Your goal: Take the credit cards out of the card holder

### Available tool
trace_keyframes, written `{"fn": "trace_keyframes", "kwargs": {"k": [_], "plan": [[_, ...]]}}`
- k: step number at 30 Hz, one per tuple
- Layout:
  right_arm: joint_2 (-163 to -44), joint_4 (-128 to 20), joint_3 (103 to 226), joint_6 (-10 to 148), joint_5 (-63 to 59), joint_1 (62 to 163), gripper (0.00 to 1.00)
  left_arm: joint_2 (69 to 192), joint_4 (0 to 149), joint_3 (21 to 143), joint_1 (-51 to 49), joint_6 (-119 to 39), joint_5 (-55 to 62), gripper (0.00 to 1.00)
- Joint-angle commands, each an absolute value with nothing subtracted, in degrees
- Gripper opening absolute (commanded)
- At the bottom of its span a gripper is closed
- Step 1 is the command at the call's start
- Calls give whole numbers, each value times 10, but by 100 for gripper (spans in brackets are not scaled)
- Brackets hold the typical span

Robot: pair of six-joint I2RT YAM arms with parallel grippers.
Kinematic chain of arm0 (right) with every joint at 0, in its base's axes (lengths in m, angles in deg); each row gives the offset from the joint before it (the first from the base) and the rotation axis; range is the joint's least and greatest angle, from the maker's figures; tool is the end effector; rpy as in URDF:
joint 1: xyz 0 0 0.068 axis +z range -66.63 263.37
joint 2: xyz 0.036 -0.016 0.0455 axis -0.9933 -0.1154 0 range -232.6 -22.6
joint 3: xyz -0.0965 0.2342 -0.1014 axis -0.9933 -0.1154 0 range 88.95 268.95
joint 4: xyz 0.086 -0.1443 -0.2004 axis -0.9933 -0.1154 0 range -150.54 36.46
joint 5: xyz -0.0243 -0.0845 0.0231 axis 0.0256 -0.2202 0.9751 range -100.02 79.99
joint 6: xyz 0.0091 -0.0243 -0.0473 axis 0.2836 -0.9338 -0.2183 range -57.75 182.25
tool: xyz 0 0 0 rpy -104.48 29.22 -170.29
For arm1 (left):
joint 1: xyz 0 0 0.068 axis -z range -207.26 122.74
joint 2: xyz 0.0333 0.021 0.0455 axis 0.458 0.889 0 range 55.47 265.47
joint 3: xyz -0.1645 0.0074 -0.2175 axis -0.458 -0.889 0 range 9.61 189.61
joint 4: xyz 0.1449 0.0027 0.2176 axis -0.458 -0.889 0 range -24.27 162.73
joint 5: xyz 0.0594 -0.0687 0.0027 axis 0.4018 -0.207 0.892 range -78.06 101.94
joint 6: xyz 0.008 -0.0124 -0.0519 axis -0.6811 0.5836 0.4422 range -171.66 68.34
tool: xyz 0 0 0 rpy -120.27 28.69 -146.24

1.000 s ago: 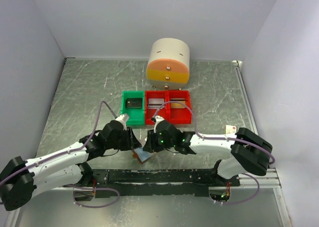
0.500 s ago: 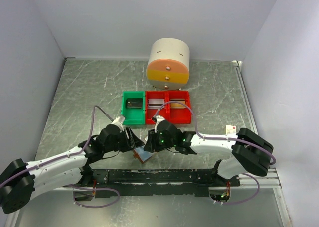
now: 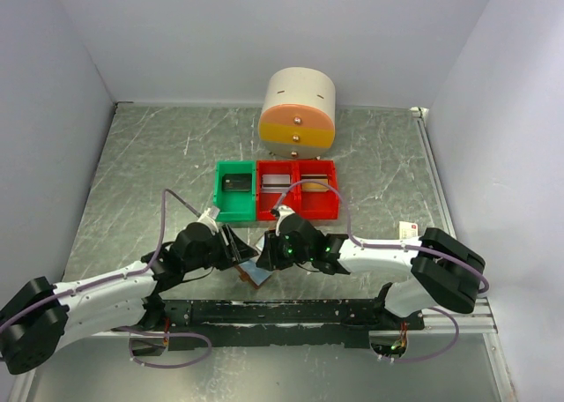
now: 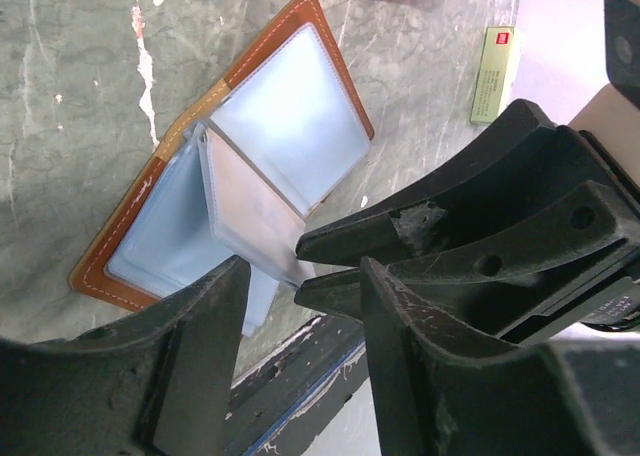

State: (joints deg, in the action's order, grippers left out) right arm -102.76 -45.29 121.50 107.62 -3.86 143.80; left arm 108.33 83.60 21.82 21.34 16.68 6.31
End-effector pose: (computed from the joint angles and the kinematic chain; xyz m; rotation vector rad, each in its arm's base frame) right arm 0.1295 0.2359 0.1637 -0.3902 2.4679 1.0236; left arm 0.1168 -0.1377 0.1555 -0.3415 2.3586 -1.2387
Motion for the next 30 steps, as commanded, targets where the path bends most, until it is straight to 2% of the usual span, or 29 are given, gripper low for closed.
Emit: {"fn": "trace_keyframes", "kwargs": {"k": [1, 7, 13, 20, 25, 30], "plan": [[-1016, -456, 1208, 1071, -51, 1432, 30, 1088, 850, 218, 218, 179, 63, 56], [-1017, -456, 1211, 1070, -50, 1431, 30, 1098, 863, 208, 218, 193, 70, 37], [-1013, -461, 1214, 1068, -50, 1429, 30, 1120, 872, 213, 217, 189, 72, 29], [-990, -464, 1209, 1066, -53, 1425, 31, 1132, 886, 217, 217, 181, 72, 8], [-984, -485, 1214, 1055, -57, 1418, 33, 1127, 896, 222, 218, 166, 69, 7], [-979, -495, 1203, 1057, -69, 1407, 46, 1127, 873, 251, 218, 119, 61, 7]]}}
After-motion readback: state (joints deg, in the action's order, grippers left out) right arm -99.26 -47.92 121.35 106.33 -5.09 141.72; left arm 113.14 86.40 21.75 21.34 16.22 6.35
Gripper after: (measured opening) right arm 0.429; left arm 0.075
